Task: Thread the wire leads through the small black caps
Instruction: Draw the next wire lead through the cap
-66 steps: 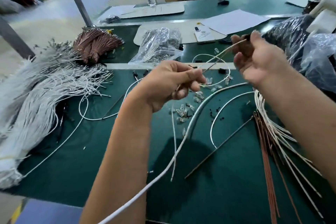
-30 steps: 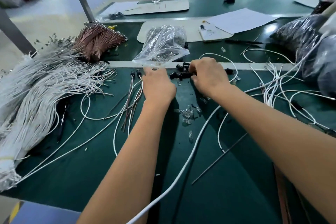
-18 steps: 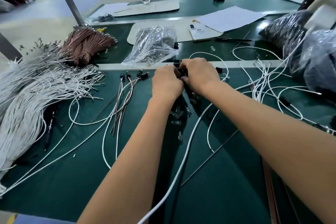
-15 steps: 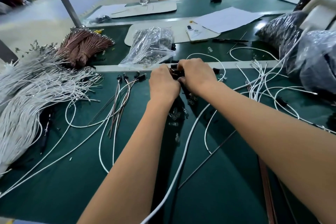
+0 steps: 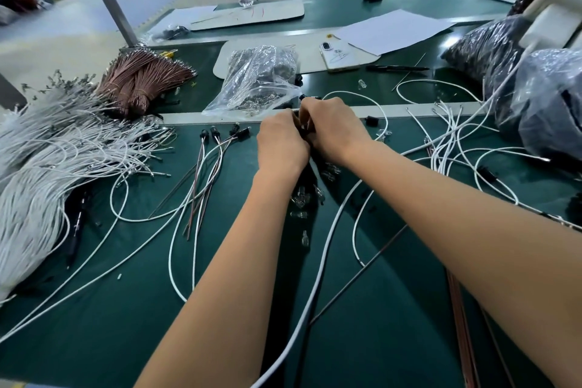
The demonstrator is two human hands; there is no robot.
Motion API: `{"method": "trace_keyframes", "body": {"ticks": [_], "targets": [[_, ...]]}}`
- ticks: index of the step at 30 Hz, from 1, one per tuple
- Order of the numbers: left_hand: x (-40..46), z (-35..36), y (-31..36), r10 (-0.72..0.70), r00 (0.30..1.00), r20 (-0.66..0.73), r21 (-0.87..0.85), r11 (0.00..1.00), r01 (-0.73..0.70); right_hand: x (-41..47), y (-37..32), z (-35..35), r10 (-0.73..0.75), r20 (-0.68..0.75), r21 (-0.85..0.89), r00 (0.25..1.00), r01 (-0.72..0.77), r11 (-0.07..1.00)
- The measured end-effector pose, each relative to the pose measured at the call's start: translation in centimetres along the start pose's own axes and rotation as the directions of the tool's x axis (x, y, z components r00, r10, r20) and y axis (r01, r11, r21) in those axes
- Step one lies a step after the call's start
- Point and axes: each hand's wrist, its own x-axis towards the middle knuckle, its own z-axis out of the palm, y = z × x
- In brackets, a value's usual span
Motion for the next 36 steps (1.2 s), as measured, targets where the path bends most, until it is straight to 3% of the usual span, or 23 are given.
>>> {"method": "trace_keyframes", "body": {"ticks": [4,6,9,11,14,16,19,22,25,29,32,36], "targets": [[0.4,-0.2,-0.4,0.042,0.999,-0.016,0.064,0.997,-0.04,-0.2,1.1,-0.6,0.035,-0.088,0.088,0.996,-0.027,0.996],[0.1,-0.1,0.2,0.117,0.993,-0.027,-0.079,0.99,-0.118,-0.5,1.9,-1.1,0.105,-0.109,0.237,0.988,-0.077,0.968],[-0.9,0.2,2.0,0.195,0.98,-0.036,-0.35,0.916,-0.195,-1.8,3.5,-2.1,0.253,-0.051,0.539,0.966,-0.187,0.822],[-1.6,0.8,3.2,0.242,0.969,-0.057,-0.371,0.896,-0.246,-3.2,4.9,-3.3,0.296,-0.012,0.681,0.955,-0.209,0.702],[-2.5,1.9,4.7,0.279,0.959,-0.052,-0.379,0.883,-0.277,-5.3,7.2,-5.6,0.279,0.023,0.739,0.96,-0.204,0.642],[-3.4,2.5,5.8,0.268,0.962,-0.048,-0.398,0.878,-0.265,-6.6,8.7,-7.4,0.295,0.0,0.667,0.955,-0.22,0.711],[-4.4,3.0,6.6,0.234,0.971,-0.042,-0.463,0.857,-0.226,-8.2,10.2,-9.4,0.263,-0.065,0.309,0.963,-0.231,0.923],[-5.0,3.1,6.5,0.177,0.984,-0.032,-0.512,0.842,-0.168,-9.5,9.5,-10.0,0.214,0.162,-0.015,0.963,-0.214,0.977],[-5.3,3.1,5.6,0.173,0.984,-0.029,-0.496,0.852,-0.165,-10.4,8.5,-9.6,0.226,0.299,-0.164,0.927,-0.183,0.969],[-5.6,3.2,4.5,0.192,0.98,-0.044,-0.444,0.875,-0.191,-10.7,7.7,-10.0,0.134,0.418,-0.163,0.899,-0.071,0.984],[-5.3,3.2,4.4,0.171,0.984,-0.049,-0.451,0.875,-0.175,-10.3,6.9,-9.7,0.051,0.561,-0.134,0.826,0.029,0.991],[-5.1,2.9,5.0,0.191,0.981,0.045,-0.539,0.831,-0.137,-9.6,7.0,-8.8,0.003,0.64,-0.129,0.769,0.104,0.986]]}}
